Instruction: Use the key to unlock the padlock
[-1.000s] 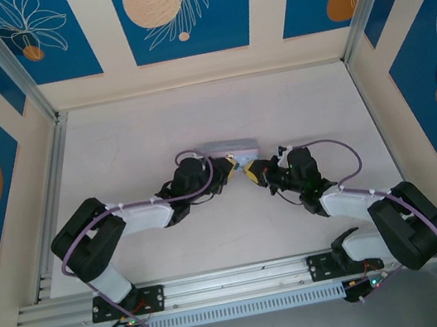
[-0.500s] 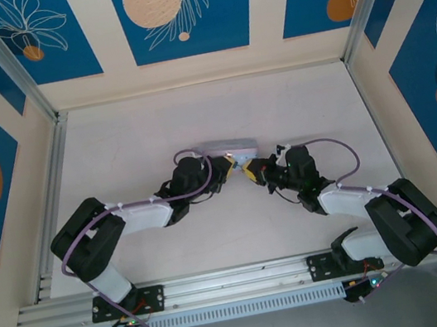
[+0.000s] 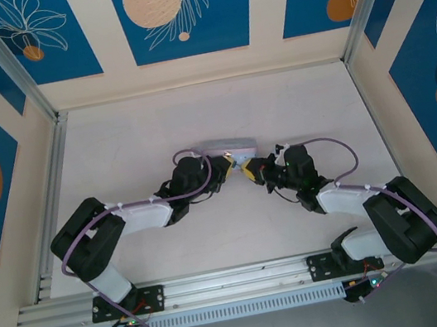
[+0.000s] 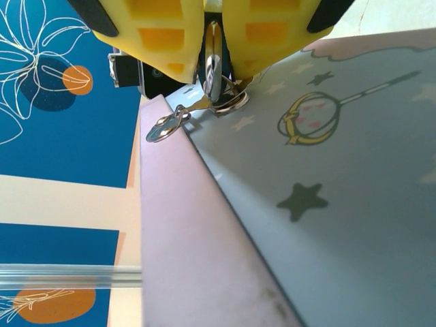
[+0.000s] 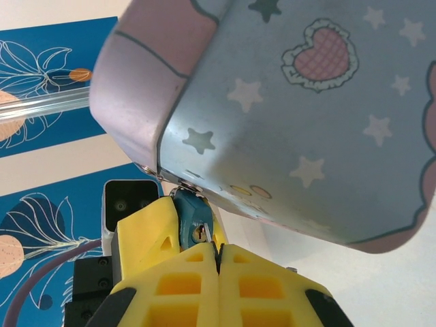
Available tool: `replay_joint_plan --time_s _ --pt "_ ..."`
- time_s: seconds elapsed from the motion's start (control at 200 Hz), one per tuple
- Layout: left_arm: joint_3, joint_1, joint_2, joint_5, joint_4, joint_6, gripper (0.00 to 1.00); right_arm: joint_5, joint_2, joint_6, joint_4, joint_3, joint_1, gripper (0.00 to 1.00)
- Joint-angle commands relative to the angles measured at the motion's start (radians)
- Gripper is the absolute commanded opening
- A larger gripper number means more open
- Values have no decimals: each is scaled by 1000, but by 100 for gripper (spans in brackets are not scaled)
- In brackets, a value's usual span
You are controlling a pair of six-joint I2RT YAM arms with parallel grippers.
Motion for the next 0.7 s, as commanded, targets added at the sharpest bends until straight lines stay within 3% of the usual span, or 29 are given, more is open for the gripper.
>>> replay_joint_plan --time_s 0.0,0.695 --pt "6 -5 -4 32 50 10 0 7 21 24 82 33 18 0" --pt "6 -11 4 24 51 12 0 3 9 78 146 19 33 0"
